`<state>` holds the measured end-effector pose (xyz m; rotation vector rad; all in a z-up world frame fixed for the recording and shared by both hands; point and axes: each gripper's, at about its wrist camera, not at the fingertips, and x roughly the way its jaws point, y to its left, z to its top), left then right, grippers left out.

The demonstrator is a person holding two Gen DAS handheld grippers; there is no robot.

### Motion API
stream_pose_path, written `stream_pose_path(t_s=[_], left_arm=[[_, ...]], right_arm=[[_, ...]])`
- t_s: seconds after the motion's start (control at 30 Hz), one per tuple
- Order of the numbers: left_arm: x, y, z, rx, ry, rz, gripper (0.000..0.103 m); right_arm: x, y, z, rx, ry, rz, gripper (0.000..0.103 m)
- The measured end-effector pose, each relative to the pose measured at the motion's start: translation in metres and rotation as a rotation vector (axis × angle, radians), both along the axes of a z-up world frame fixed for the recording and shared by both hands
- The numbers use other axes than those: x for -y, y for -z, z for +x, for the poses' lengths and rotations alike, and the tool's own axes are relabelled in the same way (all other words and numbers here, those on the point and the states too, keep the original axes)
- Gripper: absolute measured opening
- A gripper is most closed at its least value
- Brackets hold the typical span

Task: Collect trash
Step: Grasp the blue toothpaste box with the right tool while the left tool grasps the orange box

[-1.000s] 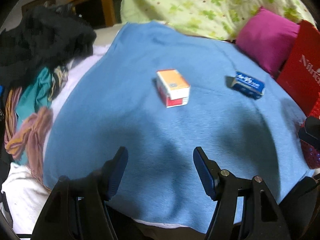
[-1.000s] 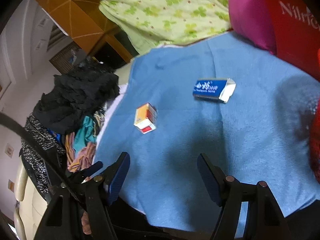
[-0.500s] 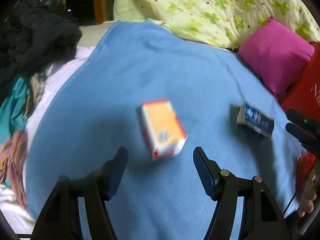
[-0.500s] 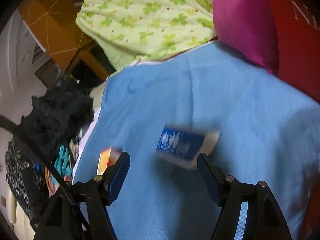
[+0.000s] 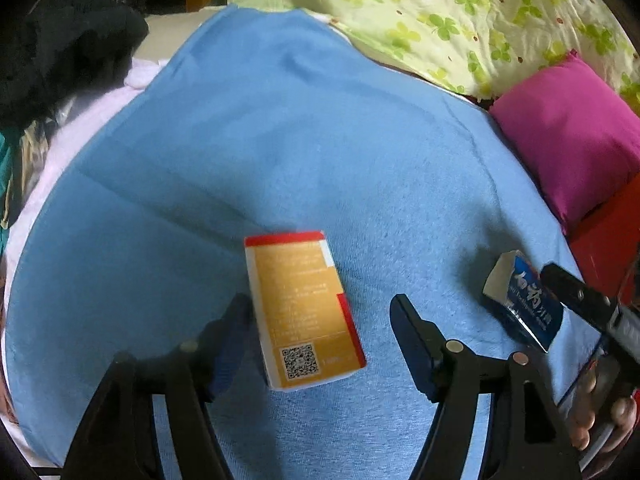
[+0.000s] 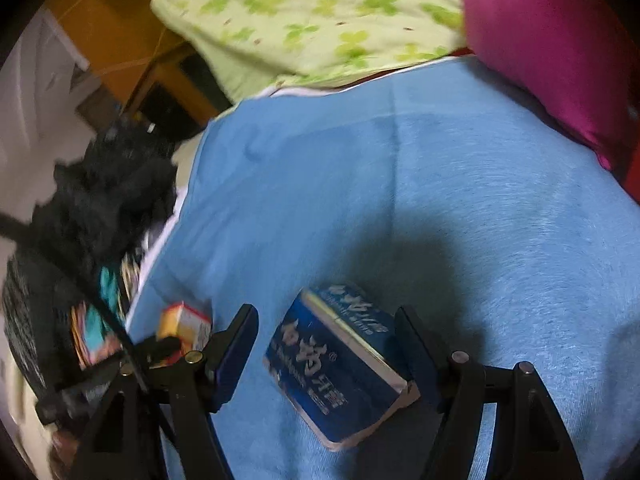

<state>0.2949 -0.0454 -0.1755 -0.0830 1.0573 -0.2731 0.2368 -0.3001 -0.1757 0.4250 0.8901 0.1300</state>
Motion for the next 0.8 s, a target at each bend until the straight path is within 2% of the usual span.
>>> stream_pose_path(t_s=[0.2,0.3,0.33,0.4,0.43,0.53,0.7,0.8], left_arm=[[-0.011,0.015,0.000,-0.035,-0.025,0.006,0.072],[-0.013,0.018,-0.002,-0.041,-0.027,-0.009,0.072],[-0.013,0.017,-0.002,-0.037,-0.029,-0.004,0.072],[-0.012,0.015,-0.002,-0.026,-0.030,0.000,0.068],[-0.011,0.014,-0.003,-0.022,-0.023,-0.006,0.060],[-0.010,0.013,-0.004,-0.017,-0.019,0.001,0.058],[-0.009,0.003,-0.019,0.015,-0.004,0.012,0.057],[-0.007,-0.011,-0.037,0.057,0.010,0.035,0.057]], right_arm=[[-0.041,0.003,-0.011,-0.003,-0.085,-0.207,0.082],[-0.058,0.011,-0.012,-0.009,-0.087,-0.358,0.083],[-0.061,0.013,-0.012,-0.004,-0.077,-0.374,0.083],[-0.062,0.016,-0.012,-0.006,-0.053,-0.380,0.083],[-0.061,0.017,-0.012,-0.007,-0.040,-0.379,0.081],[-0.062,0.015,-0.013,-0.002,-0.014,-0.392,0.066],[-0.051,0.005,-0.032,-0.004,0.023,-0.285,0.065],[-0.052,-0.008,-0.049,0.024,0.032,-0.262,0.065]])
